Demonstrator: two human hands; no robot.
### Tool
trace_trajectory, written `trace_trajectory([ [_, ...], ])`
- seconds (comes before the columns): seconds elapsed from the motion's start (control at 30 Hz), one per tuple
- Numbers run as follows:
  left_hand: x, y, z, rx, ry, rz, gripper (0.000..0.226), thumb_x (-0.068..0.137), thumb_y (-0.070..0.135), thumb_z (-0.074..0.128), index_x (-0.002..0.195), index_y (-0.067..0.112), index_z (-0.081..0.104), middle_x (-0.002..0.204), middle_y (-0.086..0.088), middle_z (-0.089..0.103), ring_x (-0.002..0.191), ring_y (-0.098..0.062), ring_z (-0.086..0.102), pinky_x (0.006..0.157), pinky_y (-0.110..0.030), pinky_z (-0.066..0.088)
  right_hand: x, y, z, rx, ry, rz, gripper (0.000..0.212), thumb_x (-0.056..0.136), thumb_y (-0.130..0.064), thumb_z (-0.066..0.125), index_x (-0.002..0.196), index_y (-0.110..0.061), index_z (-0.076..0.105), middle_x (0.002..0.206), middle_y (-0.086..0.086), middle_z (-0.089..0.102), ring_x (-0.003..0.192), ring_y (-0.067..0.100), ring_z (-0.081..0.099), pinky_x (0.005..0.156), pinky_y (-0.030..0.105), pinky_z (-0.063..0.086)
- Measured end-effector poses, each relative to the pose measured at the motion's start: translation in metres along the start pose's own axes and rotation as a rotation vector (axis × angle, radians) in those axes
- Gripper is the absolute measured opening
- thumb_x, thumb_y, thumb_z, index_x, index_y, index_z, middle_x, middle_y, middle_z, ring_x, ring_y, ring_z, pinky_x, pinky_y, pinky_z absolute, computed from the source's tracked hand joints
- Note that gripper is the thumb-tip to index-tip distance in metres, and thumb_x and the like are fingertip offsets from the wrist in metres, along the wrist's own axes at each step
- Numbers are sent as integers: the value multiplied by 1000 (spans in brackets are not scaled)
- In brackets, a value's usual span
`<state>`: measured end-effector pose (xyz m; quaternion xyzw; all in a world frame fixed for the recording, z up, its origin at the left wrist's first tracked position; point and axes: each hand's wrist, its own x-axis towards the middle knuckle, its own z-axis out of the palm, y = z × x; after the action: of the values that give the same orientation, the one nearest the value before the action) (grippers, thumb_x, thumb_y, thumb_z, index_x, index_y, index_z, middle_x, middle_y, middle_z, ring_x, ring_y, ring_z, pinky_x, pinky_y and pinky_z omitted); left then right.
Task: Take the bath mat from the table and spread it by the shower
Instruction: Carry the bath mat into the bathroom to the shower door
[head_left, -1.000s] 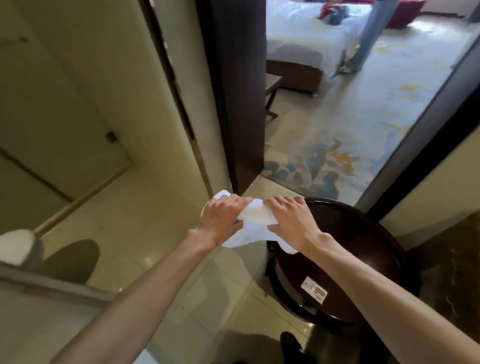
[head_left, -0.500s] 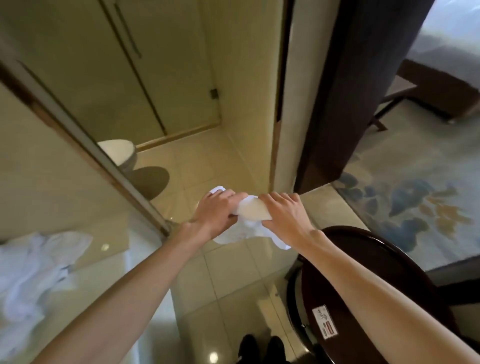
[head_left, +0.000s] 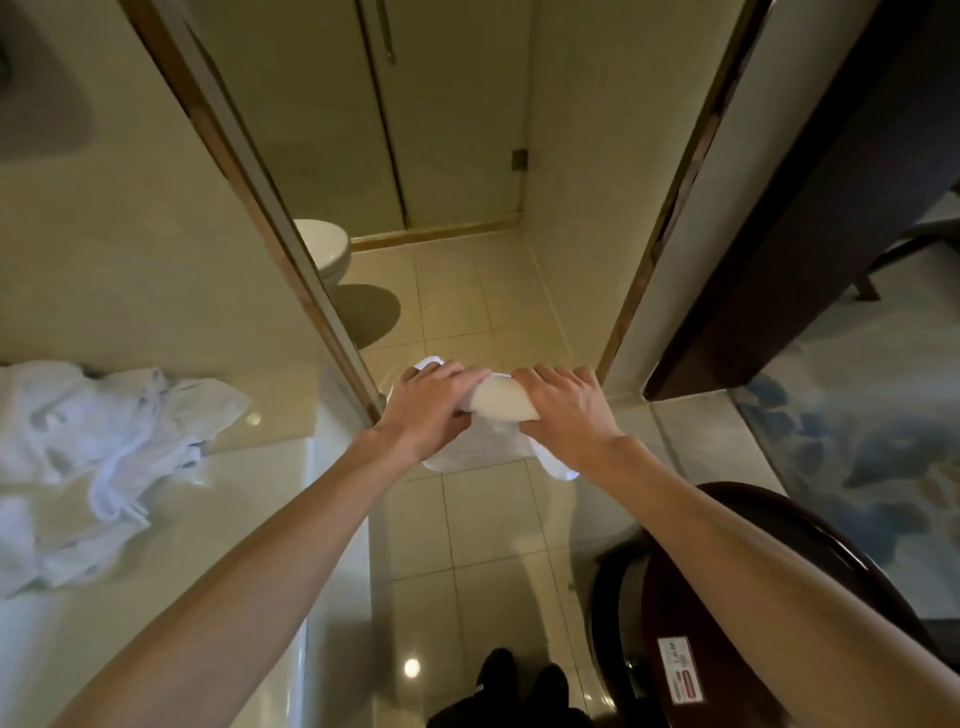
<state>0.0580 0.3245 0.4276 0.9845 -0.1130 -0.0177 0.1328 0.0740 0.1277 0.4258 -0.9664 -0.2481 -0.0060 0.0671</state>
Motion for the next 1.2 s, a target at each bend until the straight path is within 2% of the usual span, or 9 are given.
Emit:
trace_trajectory([
  [0.27,32,-7,-1,-16,44,-18,56,80,19,66,132,33,51,120,5,59,113,-22,52,91,-38,37,33,17,-5,-22,4,-15,50,77,-32,69,122,-21,50,111,-3,61,100,22,57,86,34,34],
  [0.73,152,-17,-17,17,40,-113,60,83,20,68,137,32,47,129,6,56,120,-21,50,98,-39,37,150,89,-9,19,15,-81,48,76,-27,69,120,-21,51,113,-3,61,104,21,56,89,34,33],
  [1.2,245,-102,-30,-5,52,-154,56,85,20,67,137,30,47,128,4,58,118,-23,52,99,-42,39,292,93,8,-3,-12,-145,47,72,-26,71,116,-20,54,105,-2,63,95,24,58,84,34,34],
])
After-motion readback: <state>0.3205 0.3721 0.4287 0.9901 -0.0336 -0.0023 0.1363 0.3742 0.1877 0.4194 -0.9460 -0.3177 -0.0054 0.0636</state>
